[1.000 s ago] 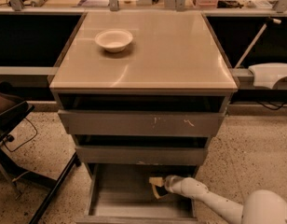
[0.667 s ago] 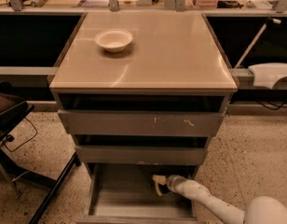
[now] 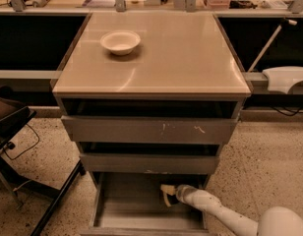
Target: Place sponge into bottom drawer
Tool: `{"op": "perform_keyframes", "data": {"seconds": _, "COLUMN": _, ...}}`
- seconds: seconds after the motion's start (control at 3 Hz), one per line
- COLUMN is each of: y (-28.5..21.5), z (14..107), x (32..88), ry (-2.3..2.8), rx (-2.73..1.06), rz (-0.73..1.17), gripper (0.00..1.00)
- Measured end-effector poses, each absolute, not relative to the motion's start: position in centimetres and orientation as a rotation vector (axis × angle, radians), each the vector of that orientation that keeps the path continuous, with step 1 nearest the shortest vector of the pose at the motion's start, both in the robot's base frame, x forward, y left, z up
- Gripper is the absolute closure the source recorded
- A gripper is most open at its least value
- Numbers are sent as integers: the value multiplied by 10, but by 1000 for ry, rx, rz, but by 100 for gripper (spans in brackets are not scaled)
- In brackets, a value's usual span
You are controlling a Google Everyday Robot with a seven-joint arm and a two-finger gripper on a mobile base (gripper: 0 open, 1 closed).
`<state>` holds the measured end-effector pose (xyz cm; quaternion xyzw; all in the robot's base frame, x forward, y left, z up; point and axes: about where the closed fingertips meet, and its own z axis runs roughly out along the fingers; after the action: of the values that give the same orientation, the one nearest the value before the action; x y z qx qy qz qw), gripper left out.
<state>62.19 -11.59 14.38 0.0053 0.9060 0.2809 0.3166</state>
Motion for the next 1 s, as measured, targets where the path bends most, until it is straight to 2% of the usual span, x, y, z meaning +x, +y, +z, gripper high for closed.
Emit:
{"op": "perform_keyframes", "data": {"seconds": 0.67, "y": -116, "z": 144, "x": 622, "ry": 2385, "rx": 14, "rz": 740, "gripper": 11}}
{"op": "perform_keyframes", "data": {"seconds": 1.0, "y": -116, "z": 144, "x": 622, "ry": 2385, "rx": 14, "rz": 740, "gripper": 0}}
